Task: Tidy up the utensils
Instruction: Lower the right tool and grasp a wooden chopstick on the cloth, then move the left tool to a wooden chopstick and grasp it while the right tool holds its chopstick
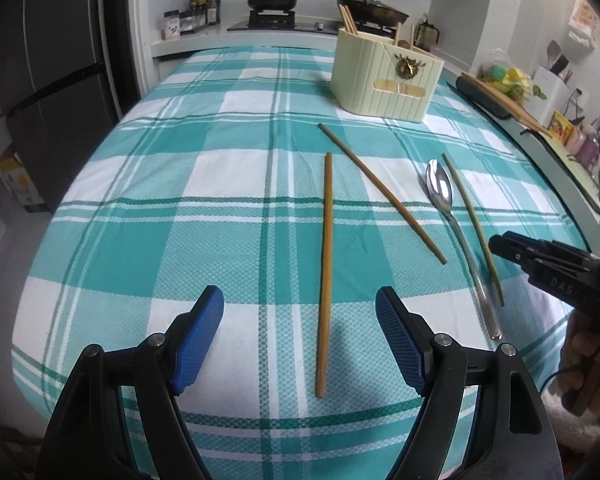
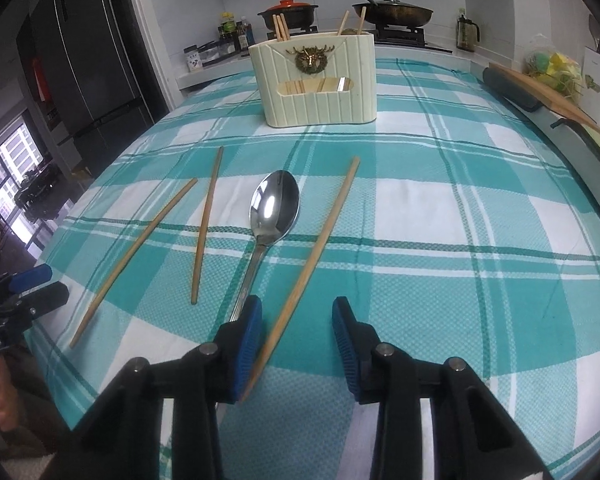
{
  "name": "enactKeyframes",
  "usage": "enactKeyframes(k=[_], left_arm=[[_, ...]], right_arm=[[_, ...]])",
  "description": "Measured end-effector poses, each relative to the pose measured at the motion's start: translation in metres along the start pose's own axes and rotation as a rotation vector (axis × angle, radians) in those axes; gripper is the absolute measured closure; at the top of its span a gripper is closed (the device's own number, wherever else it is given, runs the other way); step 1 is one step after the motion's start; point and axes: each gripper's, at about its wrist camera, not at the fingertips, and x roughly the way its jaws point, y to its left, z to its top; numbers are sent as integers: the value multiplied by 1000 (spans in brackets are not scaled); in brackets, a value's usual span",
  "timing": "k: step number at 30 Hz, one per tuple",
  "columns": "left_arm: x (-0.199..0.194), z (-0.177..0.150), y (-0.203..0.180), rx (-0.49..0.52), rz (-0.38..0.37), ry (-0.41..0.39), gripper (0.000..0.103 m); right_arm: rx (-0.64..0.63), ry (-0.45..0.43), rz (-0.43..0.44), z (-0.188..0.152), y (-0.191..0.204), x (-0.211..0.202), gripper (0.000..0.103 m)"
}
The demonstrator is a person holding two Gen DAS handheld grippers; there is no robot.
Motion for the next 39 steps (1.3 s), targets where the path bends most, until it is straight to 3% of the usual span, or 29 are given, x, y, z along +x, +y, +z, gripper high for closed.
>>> enactKeyframes(k=[5, 8, 14, 23, 26, 30, 39], left_arm=[[0, -1, -5, 20, 11, -1, 23], [2, -1, -7, 27, 17, 4, 23], [10, -4, -10, 40, 27, 26, 23], [33, -12, -10, 77, 76, 92, 23], [40, -9, -11, 84, 78, 100, 21], [49, 1, -12, 101, 74, 105, 21], [71, 28, -10, 101, 59, 108, 23]], right_arm=[[-23, 37, -43, 5, 8, 19, 72], [-56, 37, -94, 2, 9, 22, 90], [-48, 23, -176, -1, -6, 14, 96], [27, 11, -303, -21, -58, -11, 95], [39, -5, -291, -27, -66, -17, 93], [45, -10, -256, -28, -70, -19, 77], [13, 4, -245, -22, -72, -12, 77]])
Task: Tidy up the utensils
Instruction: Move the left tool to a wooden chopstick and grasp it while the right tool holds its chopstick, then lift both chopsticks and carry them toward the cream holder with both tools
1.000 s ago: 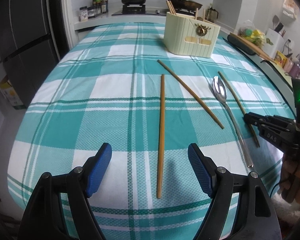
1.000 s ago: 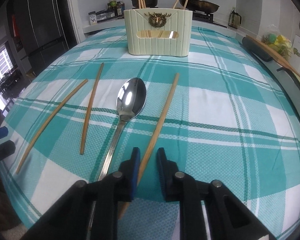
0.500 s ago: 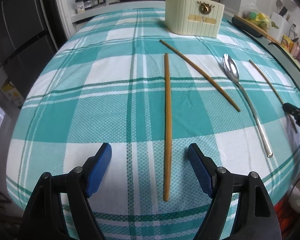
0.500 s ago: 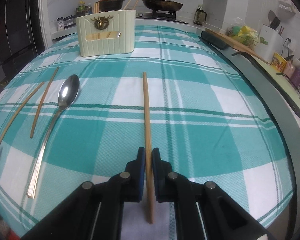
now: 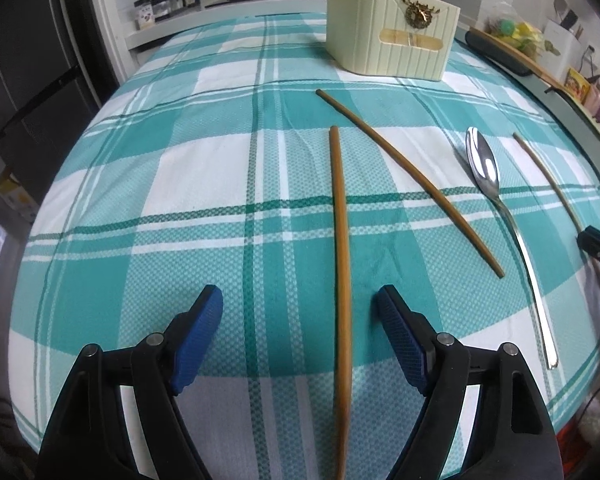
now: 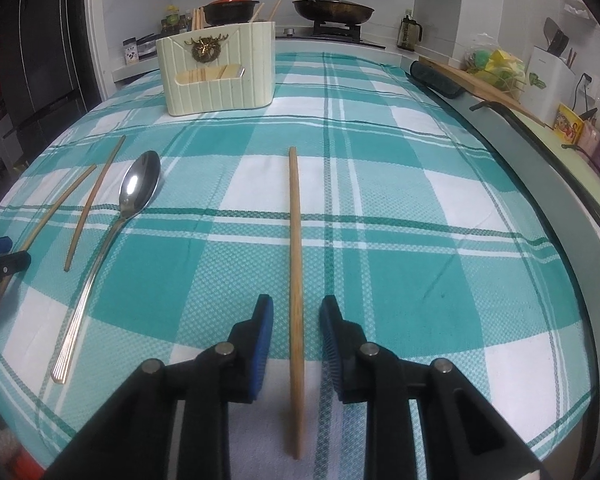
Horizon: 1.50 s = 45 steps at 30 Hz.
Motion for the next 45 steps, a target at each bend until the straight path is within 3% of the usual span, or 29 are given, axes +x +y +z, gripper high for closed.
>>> enactKeyframes(k=[10, 17, 24, 35, 42, 45], left_arm=[[24, 36, 2, 7, -3, -9, 30], [40, 59, 7, 18, -21, -27, 30], [45, 65, 10, 31, -31, -68, 30], [55, 81, 8, 54, -45, -50, 30], [52, 82, -3, 88, -51, -46, 53], [51, 83, -7, 101, -76, -42, 72]], right_arm=[[-31, 4, 25, 9, -7, 9, 78], [-54, 43, 55, 20, -12, 16, 77], [-93, 88, 79, 37, -12, 28, 77], [-149, 151, 123, 77, -8, 59, 77], [-142, 149, 144, 109, -3, 84, 77], [-132, 153, 154, 120, -2, 94, 77]])
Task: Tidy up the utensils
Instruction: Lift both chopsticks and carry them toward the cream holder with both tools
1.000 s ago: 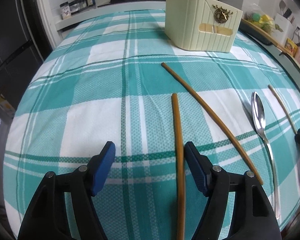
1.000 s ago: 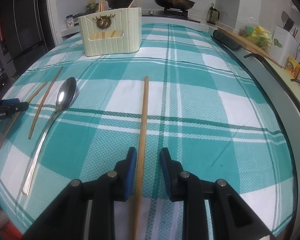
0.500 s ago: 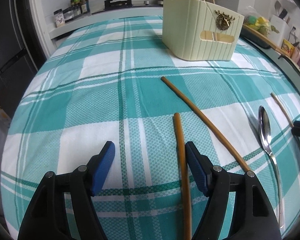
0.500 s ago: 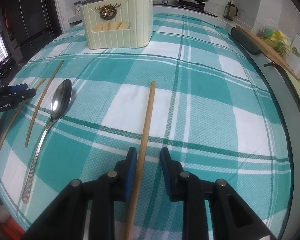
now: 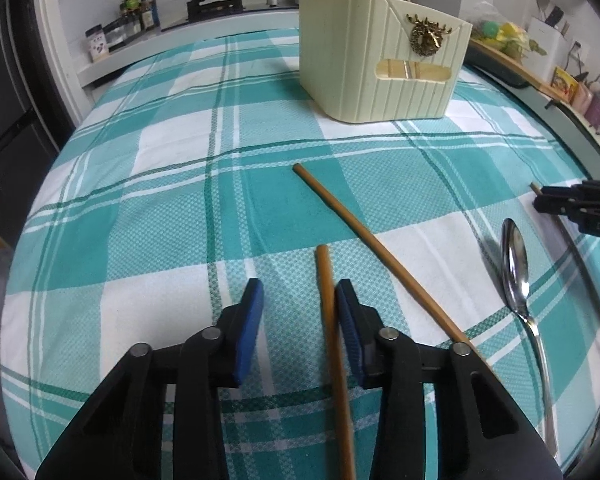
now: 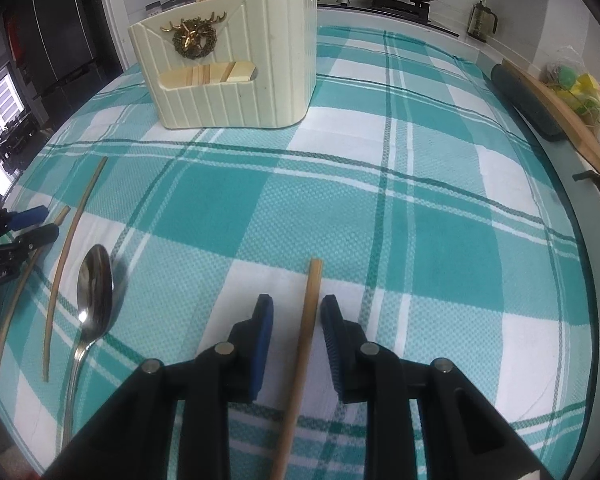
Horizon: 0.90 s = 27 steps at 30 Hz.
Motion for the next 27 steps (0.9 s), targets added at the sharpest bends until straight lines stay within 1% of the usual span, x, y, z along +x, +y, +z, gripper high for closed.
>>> enactKeyframes(k=[1, 3, 4, 5, 6, 7, 10, 14, 22, 27], left_arm=[[0, 0, -2, 11, 4, -2, 81], [0, 2, -6, 29, -4, -5, 95], [0, 2, -7, 35, 2, -8, 97], [0, 2, -8, 37, 7, -10, 97], [-1, 3, -8, 34, 5, -12, 98], [-2, 3, -6, 26, -1, -13, 99], [-15, 3, -3, 4, -18, -46, 99], [-51, 11, -1, -13, -37, -126, 99], [-131, 27, 2, -52, -84, -277, 99], [-175, 24, 5, -90, -113, -363, 99]], right_arm=[[3, -1, 1, 3, 0, 2, 77], [-1, -4, -4, 9, 1, 5, 78], [-2, -4, -7, 11, 2, 7, 78], [-2, -6, -12, 12, 3, 7, 83], [-3, -9, -16, 13, 3, 7, 91], [2, -11, -12, 14, 3, 8, 95], [69, -25, 38, 13, -4, 5, 95], [112, -101, 77, 10, -8, -20, 96], [123, -281, 136, 12, -5, -105, 96], [110, -399, 164, 6, 3, -163, 96]])
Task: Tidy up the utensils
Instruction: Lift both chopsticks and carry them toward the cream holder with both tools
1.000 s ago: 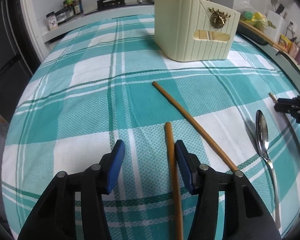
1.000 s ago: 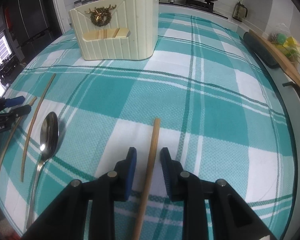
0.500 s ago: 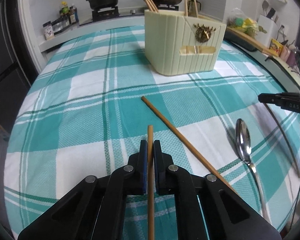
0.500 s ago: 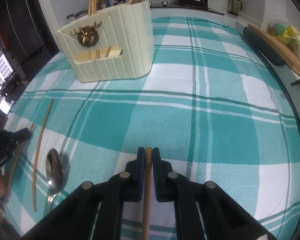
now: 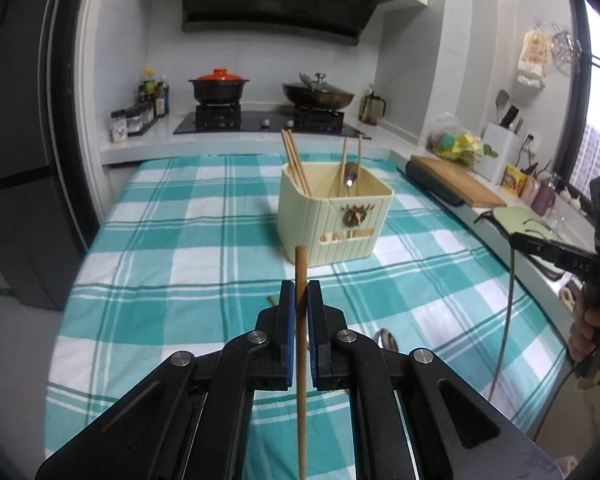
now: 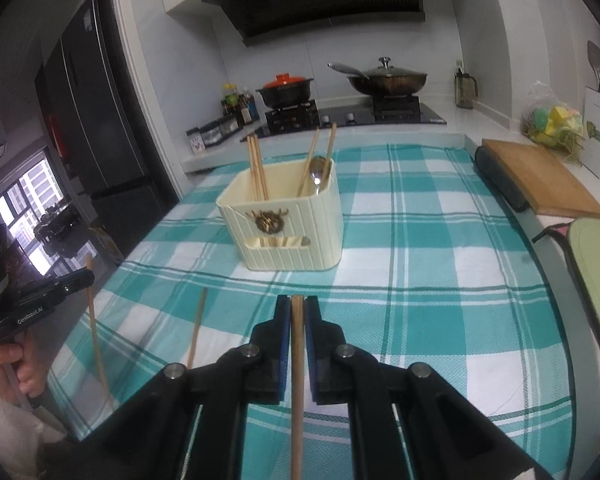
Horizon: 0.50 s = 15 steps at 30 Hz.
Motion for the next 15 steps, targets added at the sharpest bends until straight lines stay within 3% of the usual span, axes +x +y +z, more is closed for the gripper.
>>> enactKeyframes(k=[7, 15], left_arm=[[-35, 8, -5, -20, -18, -76, 99], [-45, 14, -9, -38, -35, -106, 99]], right_arm=[[-26, -111, 18, 3, 17, -50, 96], [-71, -207, -11, 5, 35, -76, 96]])
